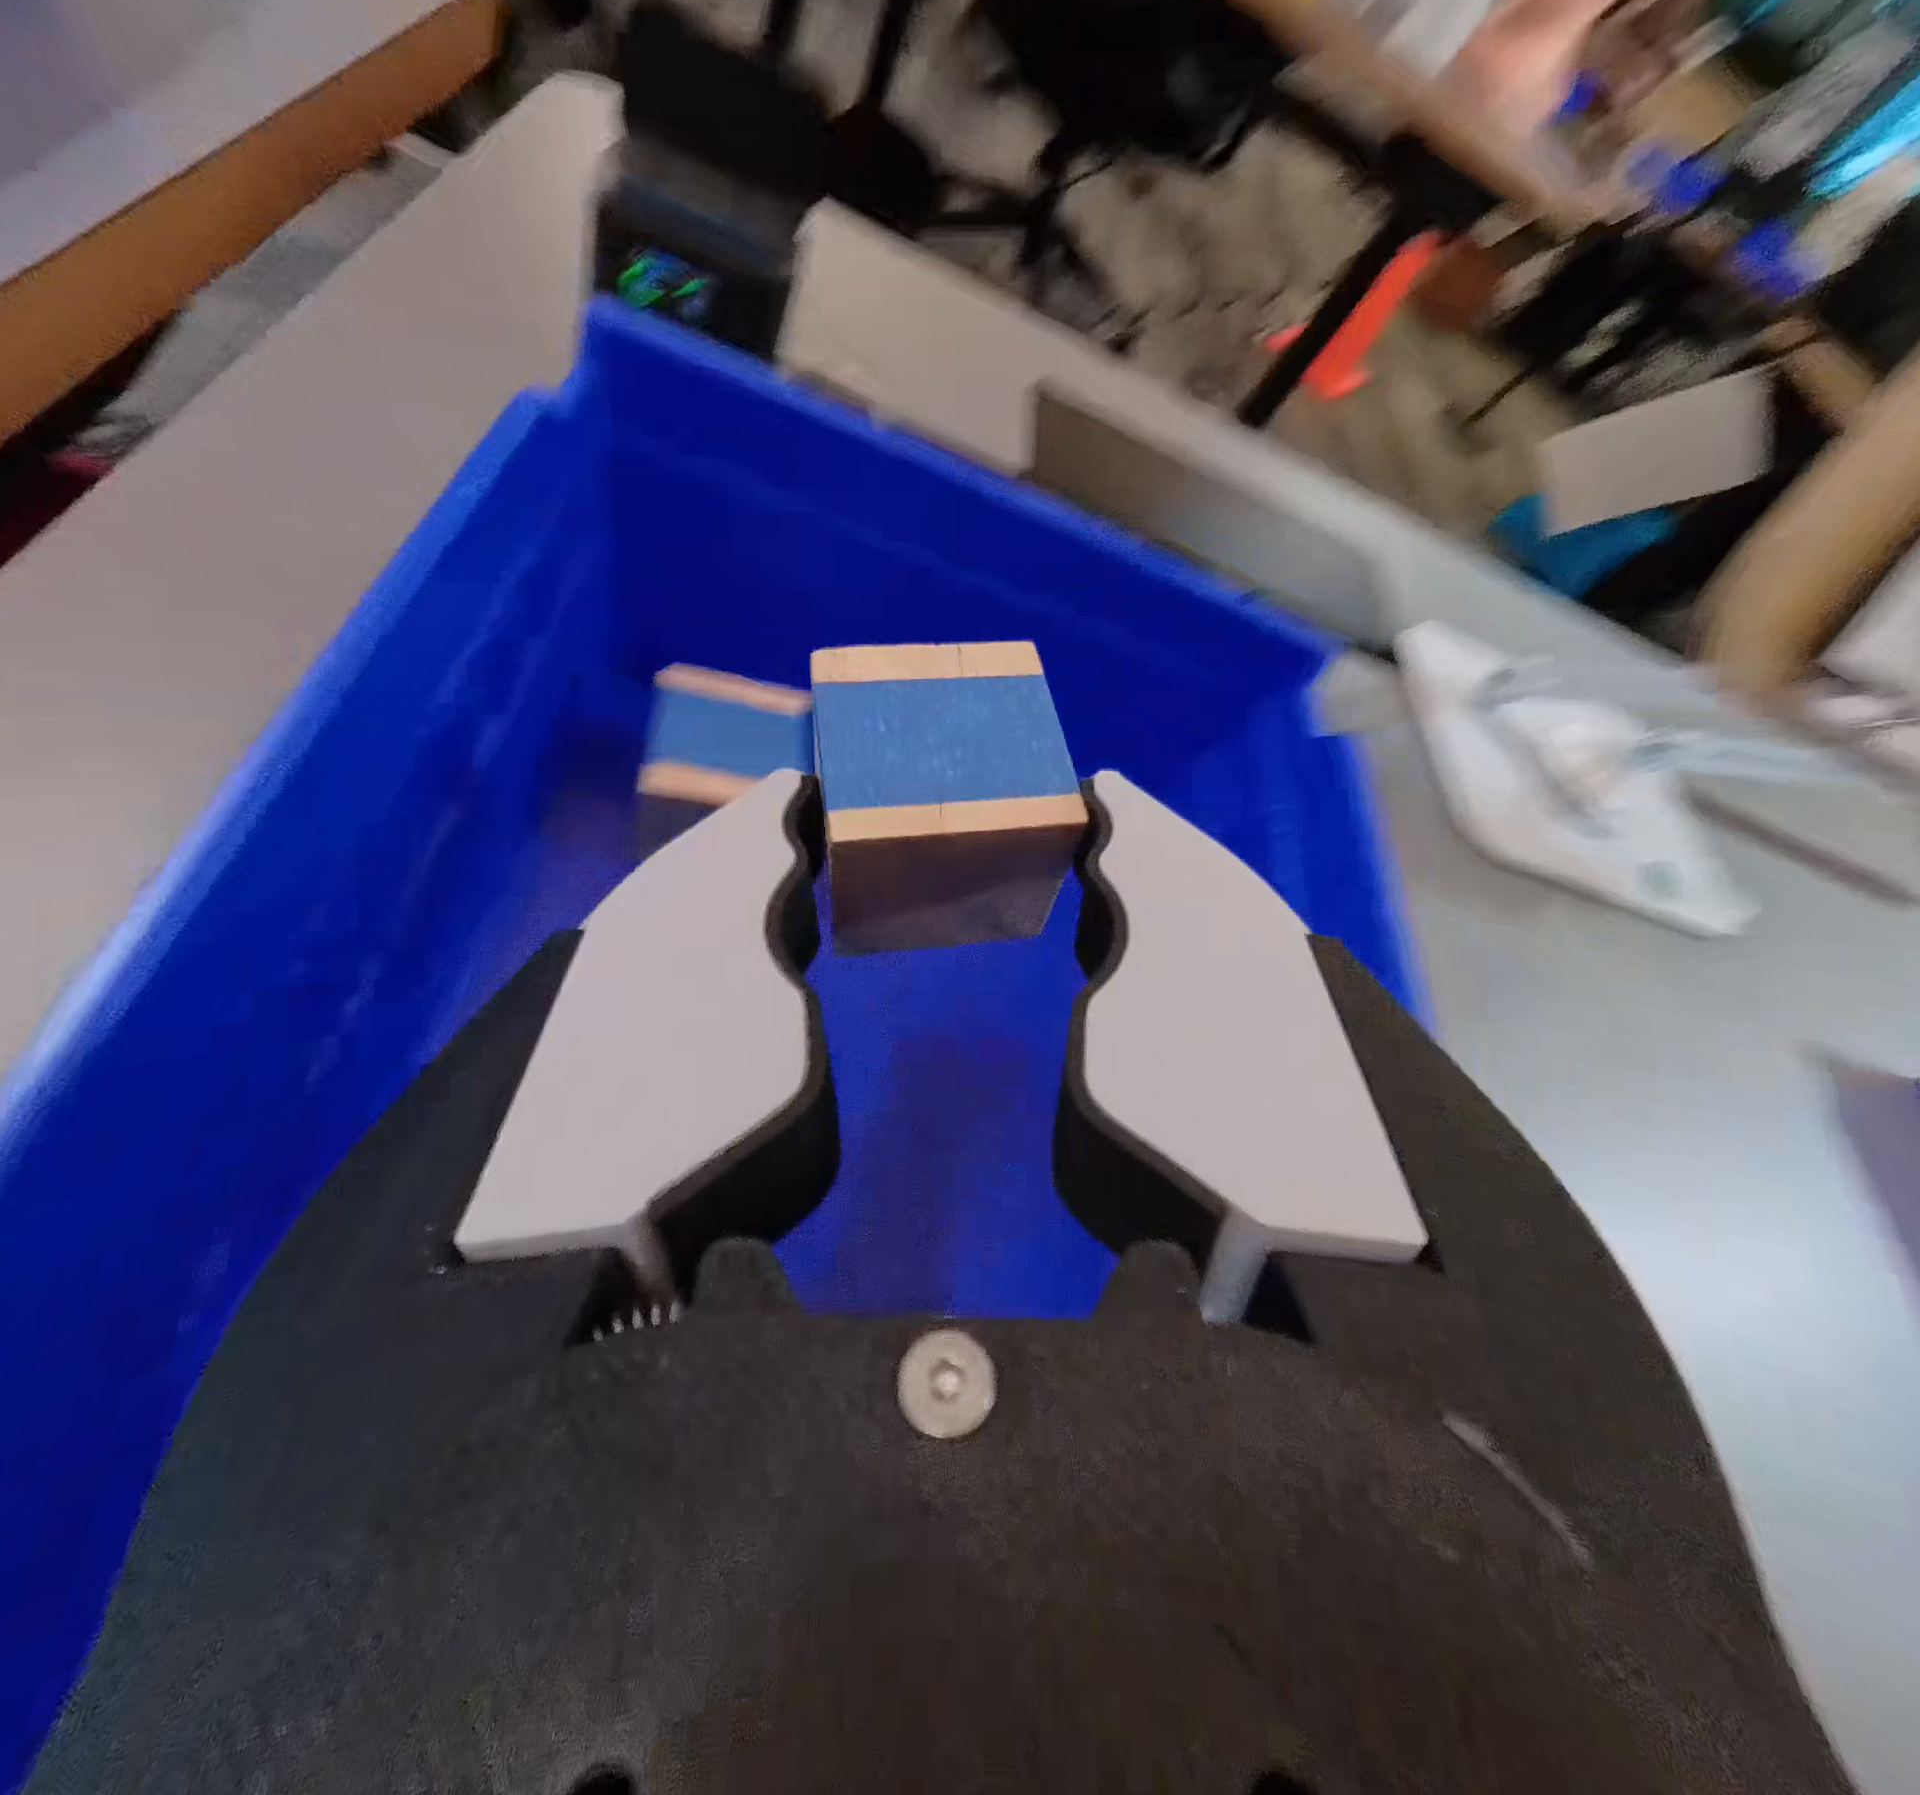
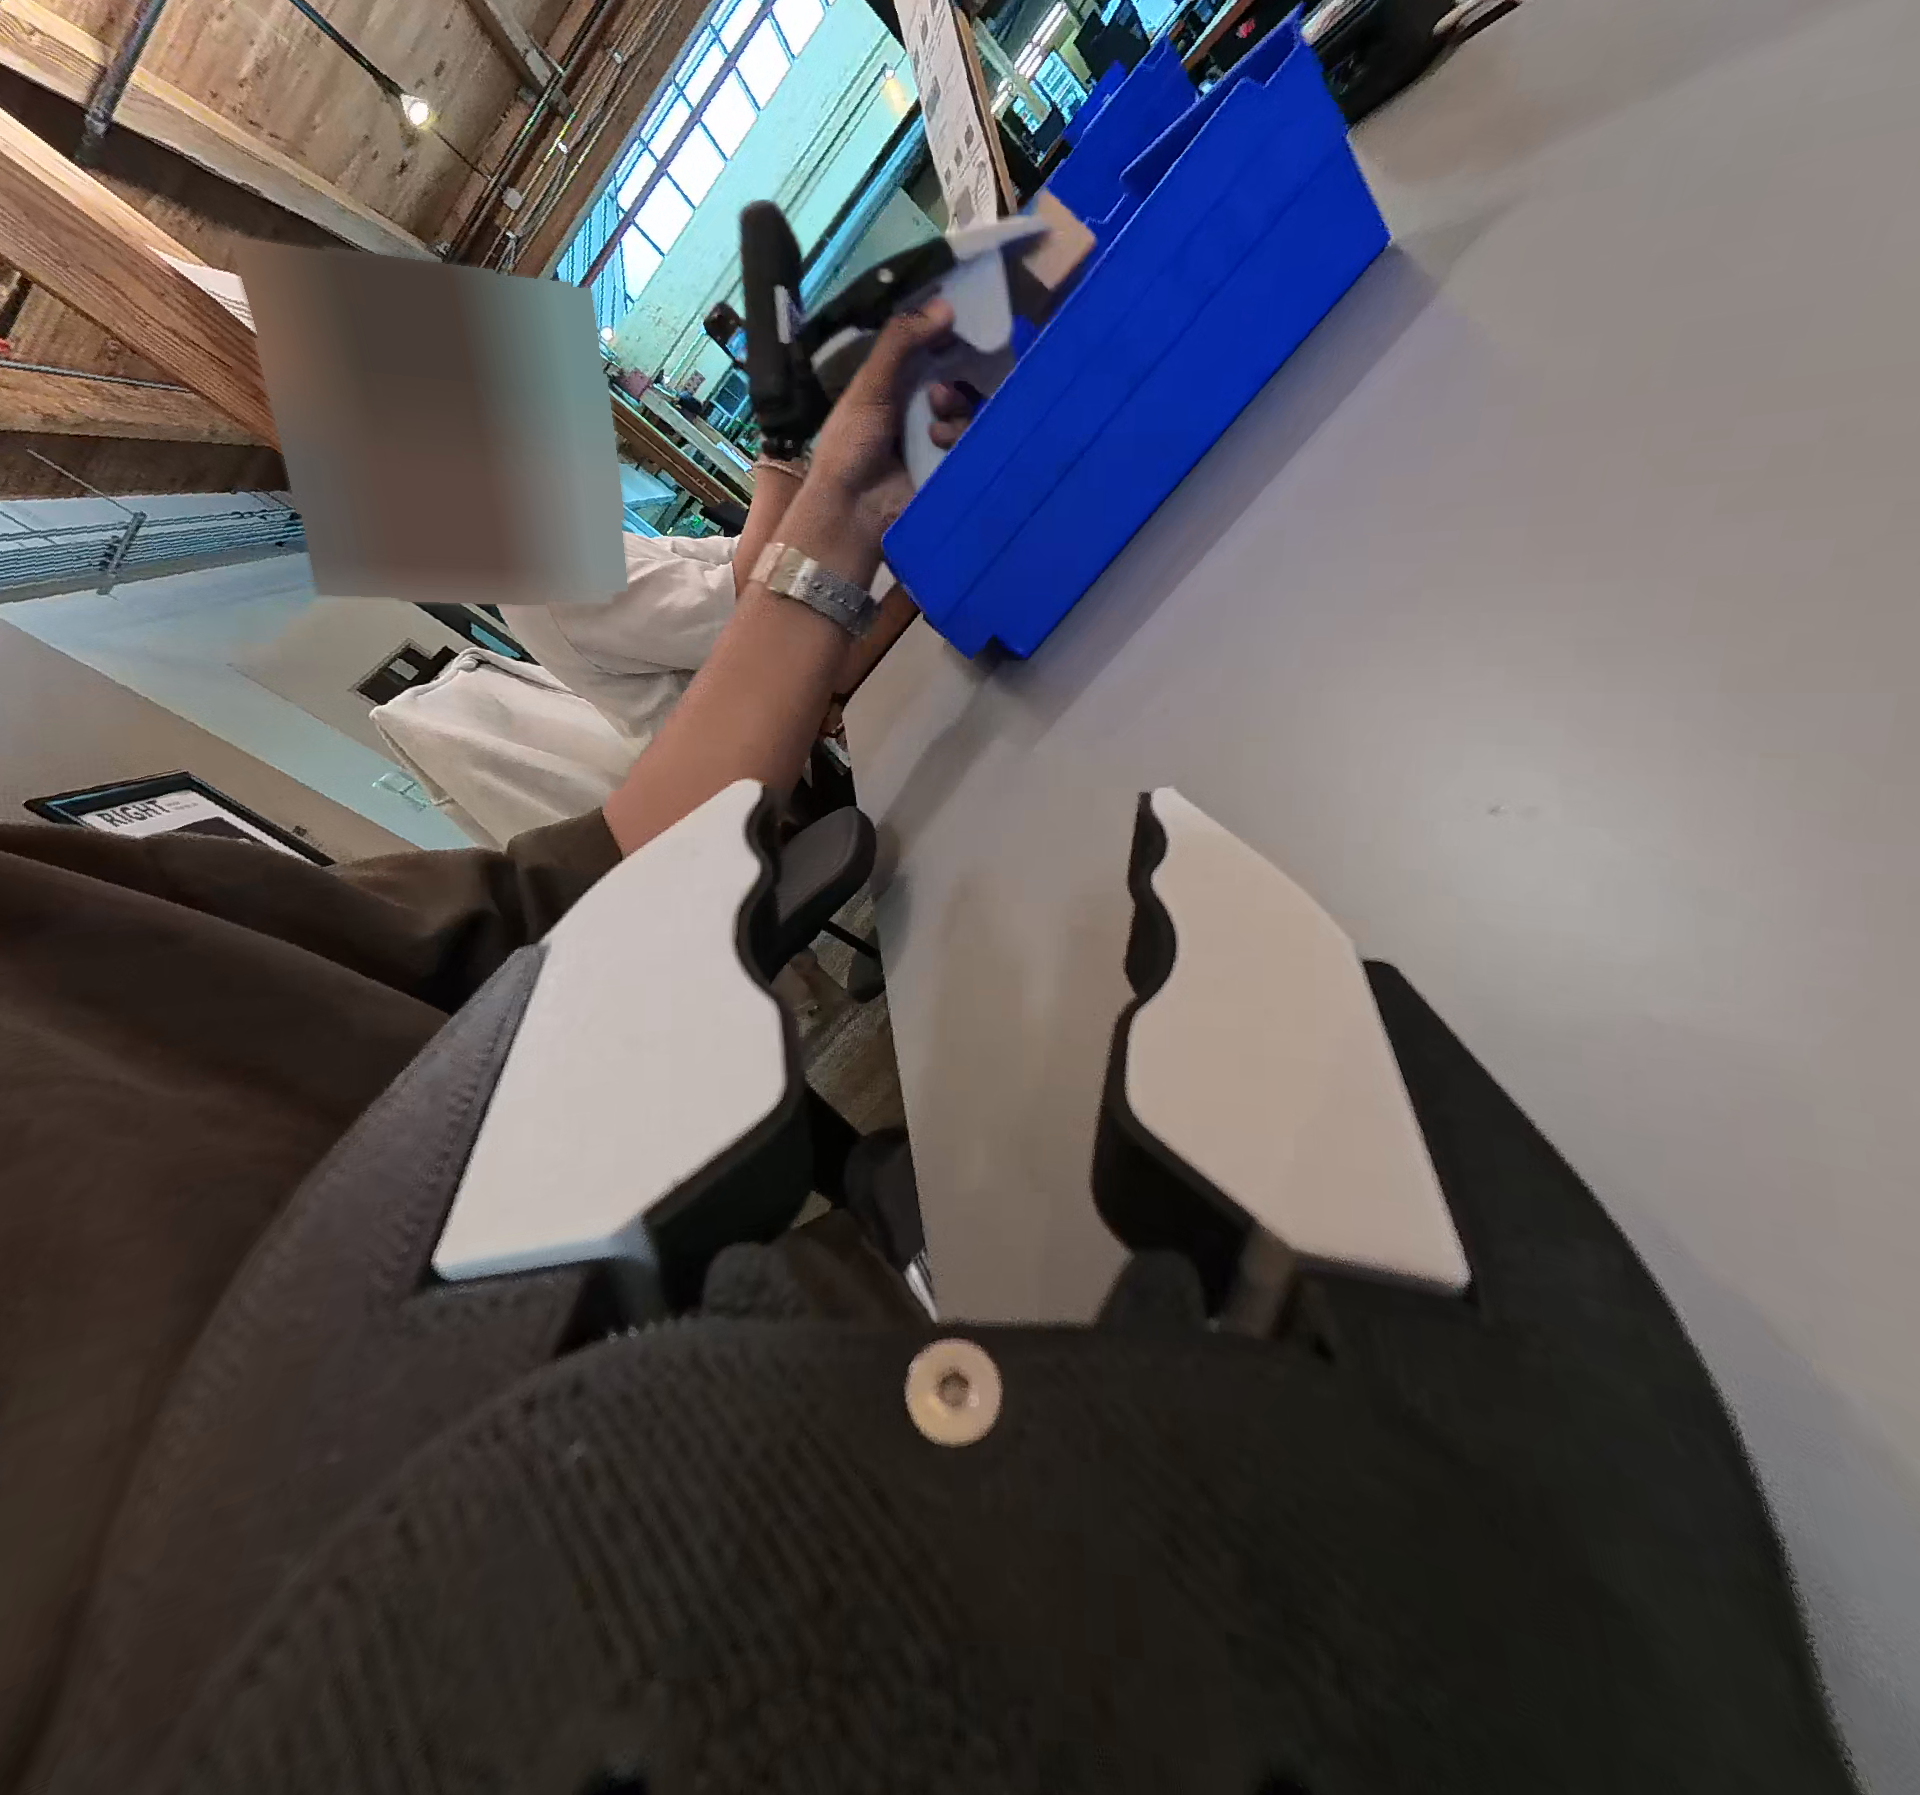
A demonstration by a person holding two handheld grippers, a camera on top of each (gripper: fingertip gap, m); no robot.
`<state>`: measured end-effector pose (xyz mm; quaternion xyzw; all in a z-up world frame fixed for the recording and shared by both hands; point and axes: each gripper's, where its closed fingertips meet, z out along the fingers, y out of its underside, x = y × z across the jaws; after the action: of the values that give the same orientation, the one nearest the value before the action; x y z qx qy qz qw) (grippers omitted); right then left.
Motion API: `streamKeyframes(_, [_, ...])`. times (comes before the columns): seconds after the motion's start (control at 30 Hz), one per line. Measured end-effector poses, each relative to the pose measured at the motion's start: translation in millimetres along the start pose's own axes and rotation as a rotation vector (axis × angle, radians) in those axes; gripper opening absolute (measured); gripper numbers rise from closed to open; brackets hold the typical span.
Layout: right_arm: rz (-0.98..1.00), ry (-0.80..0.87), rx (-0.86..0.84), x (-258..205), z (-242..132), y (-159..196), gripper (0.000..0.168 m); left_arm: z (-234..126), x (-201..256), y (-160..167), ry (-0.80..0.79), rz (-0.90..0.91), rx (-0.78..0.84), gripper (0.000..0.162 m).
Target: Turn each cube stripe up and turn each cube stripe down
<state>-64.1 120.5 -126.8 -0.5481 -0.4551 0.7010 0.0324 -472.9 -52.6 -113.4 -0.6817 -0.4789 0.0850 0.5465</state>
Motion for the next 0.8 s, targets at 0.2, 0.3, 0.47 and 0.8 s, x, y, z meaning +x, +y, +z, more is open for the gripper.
streamKeyframes(0.2, [0.01, 0.009, 0.039, 4.1, -8.8, -11.7, 0.065, -29.9, 115.6, -36.3, 0.469, -0.101, 0.133, 0.046])
streamKeyframes(0.3, [0.007, 0.01, 0.052, 4.3, -12.1, -15.5, 0.065, -46.6, 189.6, -30.3, 0.755, -0.168, 0.116, 0.046])
streamKeyframes(0.47, [-0.064, 0.071, 0.087, 9.9, -19.4, -25.6, 0.074, -68.9, 305.4, 24.2, 1.188, -0.403, -0.077, 0.046])
streamKeyframes(0.8, [-0.652, 0.44, 0.28, 12.3, -69.0, -79.8, 0.074, -102.3, 421.4, 168.9, 1.473, -0.854, -0.502, 0.046])
